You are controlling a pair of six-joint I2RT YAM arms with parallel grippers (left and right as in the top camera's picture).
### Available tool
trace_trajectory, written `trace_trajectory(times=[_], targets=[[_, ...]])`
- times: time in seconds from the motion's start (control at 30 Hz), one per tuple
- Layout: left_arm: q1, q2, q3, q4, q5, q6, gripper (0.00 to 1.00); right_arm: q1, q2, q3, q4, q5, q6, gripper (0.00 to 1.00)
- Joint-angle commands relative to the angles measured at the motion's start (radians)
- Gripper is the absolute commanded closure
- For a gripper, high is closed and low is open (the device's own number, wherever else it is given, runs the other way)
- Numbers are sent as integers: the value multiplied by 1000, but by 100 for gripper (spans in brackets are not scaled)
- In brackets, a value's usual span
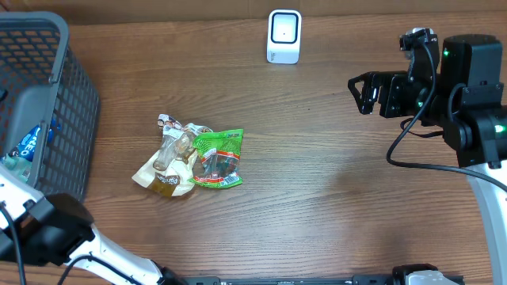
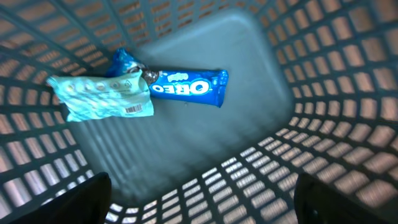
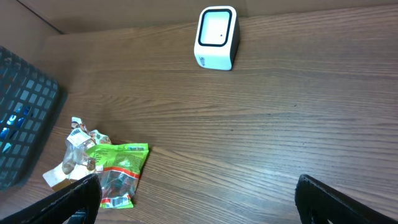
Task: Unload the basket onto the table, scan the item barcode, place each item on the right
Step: 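Grasp the blue Oreo pack in the basket with the left gripper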
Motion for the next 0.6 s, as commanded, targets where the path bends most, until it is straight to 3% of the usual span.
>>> trace_trajectory(times=[0.0, 0.57], targets=[[-5, 99, 8, 16, -48, -115, 15, 5, -1, 27, 0, -3, 4, 0], [-37, 475, 7, 190, -91, -367, 15, 5, -1, 27, -25, -3, 26, 0]])
